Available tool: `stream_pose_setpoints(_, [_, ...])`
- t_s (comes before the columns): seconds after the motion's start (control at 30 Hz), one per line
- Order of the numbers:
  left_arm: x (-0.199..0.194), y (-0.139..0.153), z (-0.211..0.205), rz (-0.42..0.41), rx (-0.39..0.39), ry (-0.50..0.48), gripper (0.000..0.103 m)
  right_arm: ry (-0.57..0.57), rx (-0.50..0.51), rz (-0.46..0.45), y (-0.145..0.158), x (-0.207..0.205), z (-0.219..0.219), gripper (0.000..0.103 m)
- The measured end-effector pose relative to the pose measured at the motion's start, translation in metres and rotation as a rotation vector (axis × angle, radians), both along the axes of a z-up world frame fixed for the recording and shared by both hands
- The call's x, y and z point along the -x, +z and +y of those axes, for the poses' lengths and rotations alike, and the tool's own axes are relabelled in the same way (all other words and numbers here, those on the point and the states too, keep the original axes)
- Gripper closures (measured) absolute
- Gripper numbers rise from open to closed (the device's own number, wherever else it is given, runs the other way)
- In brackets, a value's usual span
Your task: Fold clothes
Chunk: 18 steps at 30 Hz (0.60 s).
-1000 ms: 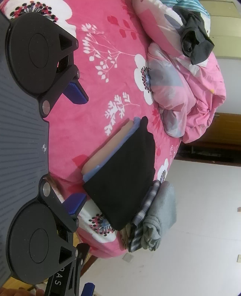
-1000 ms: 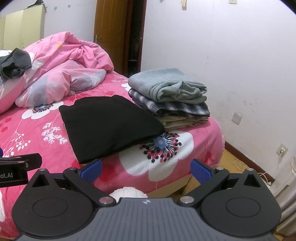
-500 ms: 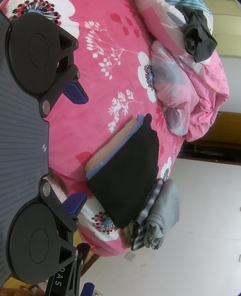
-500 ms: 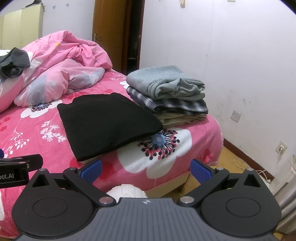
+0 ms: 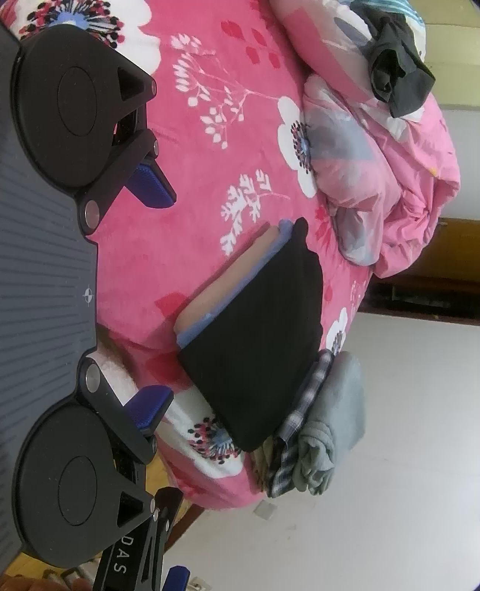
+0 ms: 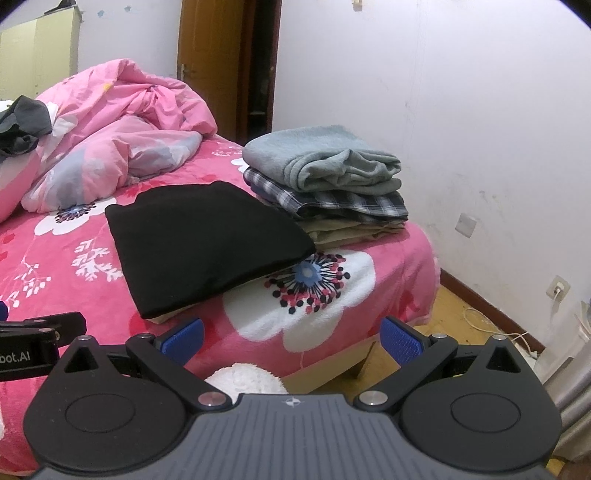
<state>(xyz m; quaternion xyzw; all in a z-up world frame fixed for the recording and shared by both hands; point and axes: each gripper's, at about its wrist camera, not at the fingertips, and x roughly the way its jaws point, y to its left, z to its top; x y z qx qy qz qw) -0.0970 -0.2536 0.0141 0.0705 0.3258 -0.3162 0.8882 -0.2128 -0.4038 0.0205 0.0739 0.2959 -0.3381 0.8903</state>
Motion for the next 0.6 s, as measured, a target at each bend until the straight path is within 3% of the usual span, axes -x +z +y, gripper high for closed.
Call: stream_pose_setpoints(0.6, [0.009, 0.003, -0.012, 0.002, -0.012, -0.024, 0.000, -0.041, 0.036, 0.007, 0.010, 0.011, -0.010, 0.000])
